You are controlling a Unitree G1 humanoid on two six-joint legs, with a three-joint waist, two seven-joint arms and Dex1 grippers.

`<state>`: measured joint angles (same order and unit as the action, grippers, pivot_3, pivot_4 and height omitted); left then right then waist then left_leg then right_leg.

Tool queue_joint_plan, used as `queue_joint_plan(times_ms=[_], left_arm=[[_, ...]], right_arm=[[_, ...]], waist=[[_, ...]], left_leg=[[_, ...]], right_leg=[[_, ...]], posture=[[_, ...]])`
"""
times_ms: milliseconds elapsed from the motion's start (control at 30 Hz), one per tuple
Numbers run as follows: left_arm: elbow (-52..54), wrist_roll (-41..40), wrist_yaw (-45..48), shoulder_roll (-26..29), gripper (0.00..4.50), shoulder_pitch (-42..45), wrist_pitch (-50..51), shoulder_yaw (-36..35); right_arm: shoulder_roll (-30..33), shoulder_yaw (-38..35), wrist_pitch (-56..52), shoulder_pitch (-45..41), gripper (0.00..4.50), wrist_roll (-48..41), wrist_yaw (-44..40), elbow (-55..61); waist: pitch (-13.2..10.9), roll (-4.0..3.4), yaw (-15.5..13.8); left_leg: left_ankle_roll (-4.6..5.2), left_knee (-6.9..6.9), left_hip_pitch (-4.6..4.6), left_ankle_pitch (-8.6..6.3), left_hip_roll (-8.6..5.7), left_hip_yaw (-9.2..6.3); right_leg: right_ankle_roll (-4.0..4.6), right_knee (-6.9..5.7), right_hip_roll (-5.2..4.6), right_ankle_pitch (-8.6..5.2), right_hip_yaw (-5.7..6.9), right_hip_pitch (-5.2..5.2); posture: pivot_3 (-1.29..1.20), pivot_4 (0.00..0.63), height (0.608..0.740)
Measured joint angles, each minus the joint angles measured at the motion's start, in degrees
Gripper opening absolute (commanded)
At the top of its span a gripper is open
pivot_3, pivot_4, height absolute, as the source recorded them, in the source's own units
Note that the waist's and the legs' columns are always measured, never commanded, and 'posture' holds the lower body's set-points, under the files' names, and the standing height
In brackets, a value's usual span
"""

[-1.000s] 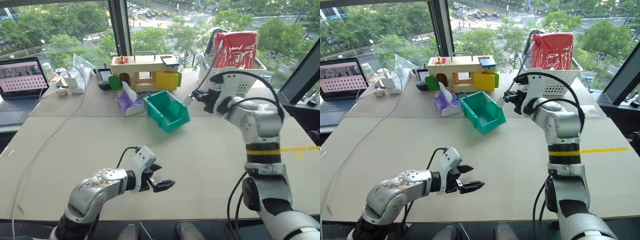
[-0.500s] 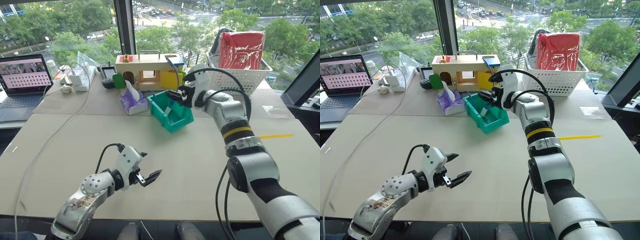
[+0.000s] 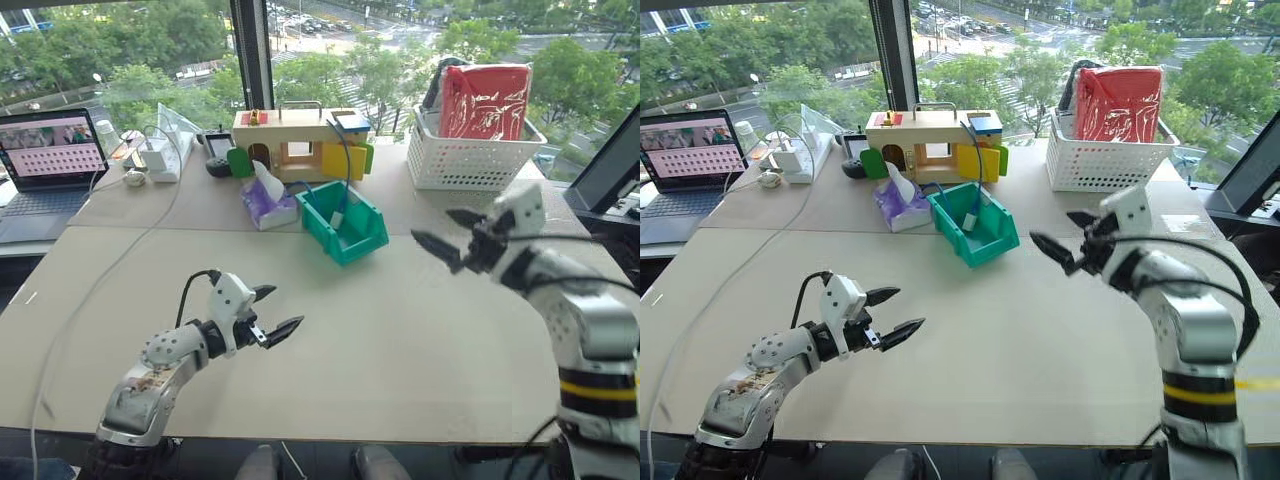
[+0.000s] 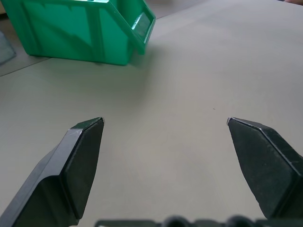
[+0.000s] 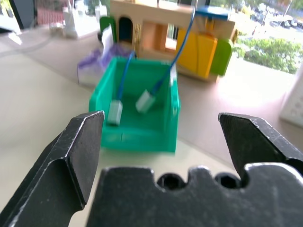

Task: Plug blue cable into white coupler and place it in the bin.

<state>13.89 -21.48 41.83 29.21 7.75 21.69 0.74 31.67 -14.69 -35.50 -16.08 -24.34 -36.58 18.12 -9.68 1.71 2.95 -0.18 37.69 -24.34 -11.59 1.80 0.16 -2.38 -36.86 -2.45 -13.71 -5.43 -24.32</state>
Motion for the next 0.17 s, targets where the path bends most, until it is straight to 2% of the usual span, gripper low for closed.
queue_joint_plan(times_ms=[167], left_arm=[[-6.92, -0.13, 2.03, -0.55, 4.5, 2.04, -4.24, -1.47]], right_arm=[[-2.75, 0.77, 0.53, 8.37, 4.47, 1.09, 4.3, 5.71]], waist=[[0.0, 0.0, -0.13]], left_leg=[[-0.02, 0.15, 0.1, 0.04, 0.0, 0.03]], right_leg=[[-0.16, -0.14, 0.0, -0.06, -0.02, 0.06]], posture=[[0.0, 0.15, 0.715]])
